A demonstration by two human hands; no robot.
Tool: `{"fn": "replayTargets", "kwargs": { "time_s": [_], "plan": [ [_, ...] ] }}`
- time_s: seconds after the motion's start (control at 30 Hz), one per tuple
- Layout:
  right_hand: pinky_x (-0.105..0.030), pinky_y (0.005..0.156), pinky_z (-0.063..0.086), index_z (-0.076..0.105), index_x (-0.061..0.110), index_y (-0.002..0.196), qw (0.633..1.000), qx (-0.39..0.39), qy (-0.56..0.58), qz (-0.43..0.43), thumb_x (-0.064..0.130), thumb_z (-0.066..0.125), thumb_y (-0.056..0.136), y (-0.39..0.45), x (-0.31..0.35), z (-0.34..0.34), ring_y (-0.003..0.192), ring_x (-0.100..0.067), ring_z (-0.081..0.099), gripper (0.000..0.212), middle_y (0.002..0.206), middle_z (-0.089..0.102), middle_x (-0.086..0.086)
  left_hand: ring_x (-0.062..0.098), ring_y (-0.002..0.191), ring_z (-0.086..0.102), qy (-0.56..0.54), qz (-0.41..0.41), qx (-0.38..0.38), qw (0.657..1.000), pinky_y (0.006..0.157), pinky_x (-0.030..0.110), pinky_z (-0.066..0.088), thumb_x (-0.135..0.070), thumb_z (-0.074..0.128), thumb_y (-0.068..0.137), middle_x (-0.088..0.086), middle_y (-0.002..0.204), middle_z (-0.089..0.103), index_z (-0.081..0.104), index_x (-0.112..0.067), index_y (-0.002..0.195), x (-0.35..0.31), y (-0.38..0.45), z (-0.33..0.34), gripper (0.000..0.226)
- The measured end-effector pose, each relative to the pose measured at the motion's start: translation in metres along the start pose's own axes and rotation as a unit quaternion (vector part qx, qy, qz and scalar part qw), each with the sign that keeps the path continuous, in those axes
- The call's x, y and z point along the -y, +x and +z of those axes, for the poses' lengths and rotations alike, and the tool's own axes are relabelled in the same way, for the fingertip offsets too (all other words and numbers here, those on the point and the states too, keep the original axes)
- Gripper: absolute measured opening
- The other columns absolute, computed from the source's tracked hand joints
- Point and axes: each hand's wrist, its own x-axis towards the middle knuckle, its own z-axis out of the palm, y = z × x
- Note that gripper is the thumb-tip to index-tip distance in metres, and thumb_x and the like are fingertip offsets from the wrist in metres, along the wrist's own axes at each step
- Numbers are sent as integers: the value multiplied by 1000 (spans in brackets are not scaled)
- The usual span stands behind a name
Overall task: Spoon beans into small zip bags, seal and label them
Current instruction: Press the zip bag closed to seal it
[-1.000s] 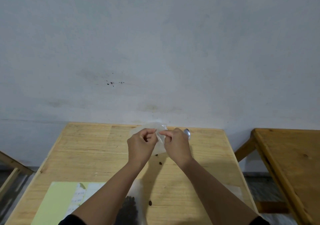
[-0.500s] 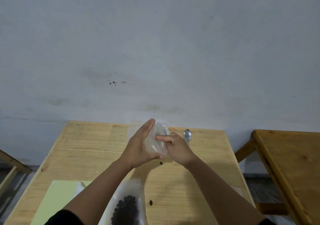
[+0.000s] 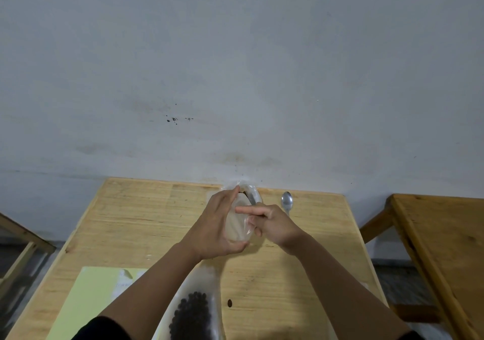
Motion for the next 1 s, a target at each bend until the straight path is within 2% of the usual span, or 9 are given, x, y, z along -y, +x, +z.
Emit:
{"fn": "replayTargets", "kwargs": {
  "time_s": [0.23, 0.37, 0.57, 0.63, 0.7, 0.77, 0.8, 0.9, 1.0],
  "plan": [
    [-16, 63, 42, 66, 34, 114, 999, 34, 27, 8, 5, 42, 97, 3, -11, -7, 63, -6, 44, 42, 68, 58, 19, -1, 131, 22, 12, 2, 12, 1000, 105, 8, 21, -45, 76, 63, -19, 134, 22, -1, -34, 148, 3, 2, 3, 115],
    [-18, 64, 41, 64, 37, 113, 999, 37, 19, 9, 3, 41, 97, 6, -12, -13, 68, -13, 42, 44, 75, 50, 6, -4, 130, 24, -13, -21, -7, 1000, 103, 3, 19, -46, 77, 64, -31, 136, 18, 8, -34, 147, 5, 3, 12, 109],
    [-13, 62, 42, 63, 46, 110, 998, 58, 3, -4, 7, 43, 96, 8, -20, -20, 62, 4, 47, 46, 77, 53, 9, -6, 127, 28, -27, -67, -19, 997, 101, 2, 21, -60, 76, 61, -11, 136, 32, 19, -32, 145, 7, 6, 24, 105],
    [-16, 61, 43, 65, 39, 114, 999, 15, 38, 6, 13, 49, 95, 7, -31, -27, 68, 0, 52, 36, 79, 59, 14, -2, 125, 31, -21, -74, -30, 997, 101, 5, 23, -61, 73, 62, -11, 134, 33, 22, -32, 143, 9, 5, 25, 101],
    [-19, 55, 44, 66, 24, 116, 992, -119, 15, 23, 12, 54, 93, 8, -49, -35, 62, -11, 51, 29, 74, 62, 3, 0, 122, 33, -14, -90, -45, 995, 101, 12, 25, -62, 72, 61, -13, 132, 32, 25, -31, 142, 12, 3, 24, 99],
    [-22, 57, 49, 68, 10, 112, 948, -268, -156, 67, 8, 57, 90, 12, -75, -42, 53, -13, 46, 25, 68, 64, -8, 0, 120, 34, -6, -104, -53, 993, 100, 14, 27, -62, 73, 61, -13, 129, 31, 26, -29, 142, 16, 0, 22, 100],
    [-27, 66, 51, 68, 7, 109, 918, -311, -221, 111, 9, 57, 88, 13, -87, -45, 59, -15, 49, 24, 74, 65, -13, -1, 119, 34, -2, -110, -55, 992, 100, 14, 27, -62, 73, 61, -13, 129, 31, 26, -27, 143, 18, -2, 21, 100],
    [-25, 79, 40, 68, 8, 101, 883, -349, -238, 204, 14, 61, 82, 8, -109, -46, 84, -16, 48, 21, 97, 59, -12, 0, 118, 35, 2, -130, -66, 989, 98, 11, 26, -53, 78, 62, -9, 129, 32, 28, -22, 144, 22, -7, 20, 101],
    [-26, 67, 37, 65, 3, 84, 877, -349, -279, 178, 7, 65, 79, 6, -123, -39, 78, -23, 51, 6, 78, 54, -7, -2, 118, 33, -7, -151, -78, 985, 95, 2, 22, -45, 82, 63, -10, 130, 32, 27, -22, 144, 25, -15, 18, 100]
  ]
}}
